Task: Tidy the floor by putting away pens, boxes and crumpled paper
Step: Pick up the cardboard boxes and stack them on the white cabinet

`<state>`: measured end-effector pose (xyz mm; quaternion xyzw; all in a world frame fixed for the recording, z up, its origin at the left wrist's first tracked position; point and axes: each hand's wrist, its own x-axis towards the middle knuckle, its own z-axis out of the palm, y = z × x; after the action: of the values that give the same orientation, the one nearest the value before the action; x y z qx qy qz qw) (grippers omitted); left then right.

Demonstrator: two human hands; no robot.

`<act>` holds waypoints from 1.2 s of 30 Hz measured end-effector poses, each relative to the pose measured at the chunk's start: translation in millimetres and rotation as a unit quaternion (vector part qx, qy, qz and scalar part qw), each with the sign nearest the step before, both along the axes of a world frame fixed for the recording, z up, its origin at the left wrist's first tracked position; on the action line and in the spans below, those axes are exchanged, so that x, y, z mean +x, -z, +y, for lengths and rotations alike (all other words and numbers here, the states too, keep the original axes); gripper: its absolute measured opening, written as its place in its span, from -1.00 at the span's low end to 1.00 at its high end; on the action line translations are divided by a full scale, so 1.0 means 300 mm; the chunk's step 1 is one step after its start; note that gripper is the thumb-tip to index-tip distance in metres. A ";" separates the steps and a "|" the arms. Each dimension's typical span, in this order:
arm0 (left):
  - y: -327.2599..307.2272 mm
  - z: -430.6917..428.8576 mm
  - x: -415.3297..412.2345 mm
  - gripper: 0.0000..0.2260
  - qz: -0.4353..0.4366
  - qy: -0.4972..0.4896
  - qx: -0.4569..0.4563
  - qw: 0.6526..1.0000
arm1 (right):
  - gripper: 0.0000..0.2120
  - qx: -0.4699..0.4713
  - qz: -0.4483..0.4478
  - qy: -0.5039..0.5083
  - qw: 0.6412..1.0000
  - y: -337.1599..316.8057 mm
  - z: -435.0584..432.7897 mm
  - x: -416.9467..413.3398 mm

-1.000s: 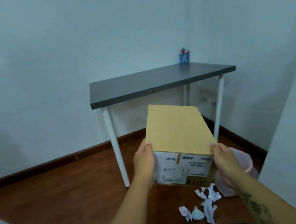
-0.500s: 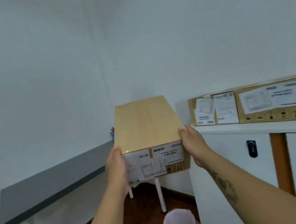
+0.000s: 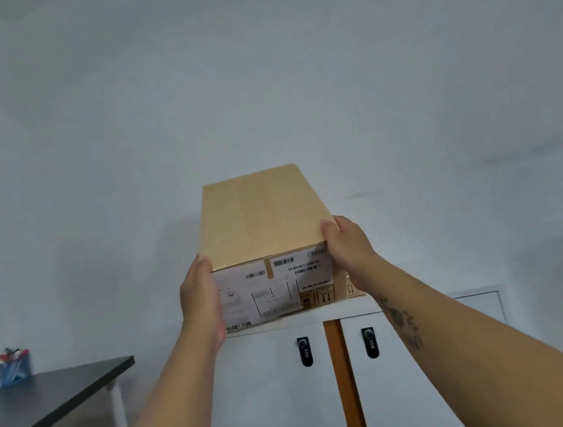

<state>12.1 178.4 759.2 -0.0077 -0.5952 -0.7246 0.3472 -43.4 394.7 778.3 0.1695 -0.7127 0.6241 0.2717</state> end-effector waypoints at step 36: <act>0.134 0.748 -0.605 -0.62 0.017 -0.009 -0.364 0.931 | -0.67 0.015 -0.078 0.286 0.955 0.153 0.803 -0.318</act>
<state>-169.5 402.8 718.8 -0.1401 -0.8122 -0.4549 0.3373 -138.7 635.7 732.4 -0.0867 -0.7594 0.5213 0.3795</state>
